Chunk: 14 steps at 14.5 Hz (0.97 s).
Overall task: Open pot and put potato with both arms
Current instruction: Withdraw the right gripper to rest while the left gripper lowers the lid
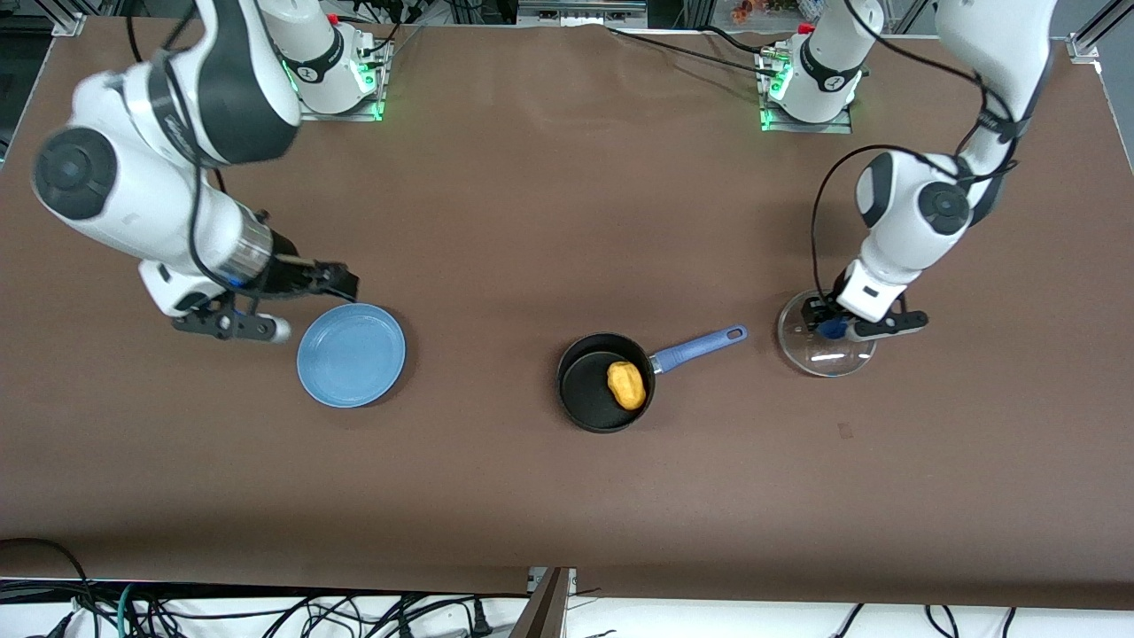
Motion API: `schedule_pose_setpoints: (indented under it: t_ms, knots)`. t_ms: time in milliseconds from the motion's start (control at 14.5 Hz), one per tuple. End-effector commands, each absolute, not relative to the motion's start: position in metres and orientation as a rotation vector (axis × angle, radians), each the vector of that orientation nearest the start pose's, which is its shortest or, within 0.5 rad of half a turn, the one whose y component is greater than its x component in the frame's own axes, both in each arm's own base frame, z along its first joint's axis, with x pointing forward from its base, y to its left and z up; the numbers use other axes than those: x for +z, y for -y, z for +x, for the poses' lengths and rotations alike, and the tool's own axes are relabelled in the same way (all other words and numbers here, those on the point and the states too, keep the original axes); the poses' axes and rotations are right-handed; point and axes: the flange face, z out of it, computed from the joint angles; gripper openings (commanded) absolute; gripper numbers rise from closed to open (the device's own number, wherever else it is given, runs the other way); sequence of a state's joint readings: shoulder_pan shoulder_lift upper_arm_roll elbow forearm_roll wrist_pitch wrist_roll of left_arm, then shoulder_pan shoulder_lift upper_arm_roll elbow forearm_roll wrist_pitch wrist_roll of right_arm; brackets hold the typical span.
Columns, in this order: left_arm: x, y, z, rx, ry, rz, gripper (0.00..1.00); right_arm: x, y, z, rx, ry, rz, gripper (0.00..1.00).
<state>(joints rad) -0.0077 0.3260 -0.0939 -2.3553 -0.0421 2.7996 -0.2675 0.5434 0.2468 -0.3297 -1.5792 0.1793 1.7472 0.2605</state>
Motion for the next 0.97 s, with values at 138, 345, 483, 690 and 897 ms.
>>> schedule_pose_setpoints:
  t_ms: [138, 345, 483, 690, 897]
  knots:
    - [0.188, 0.051, 0.517, -0.188, 0.352, -3.200, 0.24, 0.527, -0.124, 0.582, 0.130, 0.104, -3.130, 1.00]
    - [0.189, 0.051, 0.518, -0.192, 0.335, -3.201, 0.62, 0.540, -0.093, 0.583, 0.121, 0.169, -3.115, 1.00]
    - [0.190, 0.053, 0.519, -0.196, 0.330, -3.203, 1.00, 0.544, -0.097, 0.584, 0.106, 0.205, -3.140, 1.00]
    - [0.205, 0.053, 0.523, -0.233, 0.331, -3.203, 1.00, 0.551, -0.096, 0.582, 0.084, 0.220, -3.156, 1.00]
    - [0.233, 0.053, 0.534, -0.246, 0.332, -3.202, 1.00, 0.568, -0.096, 0.585, 0.027, 0.227, -3.177, 1.00]
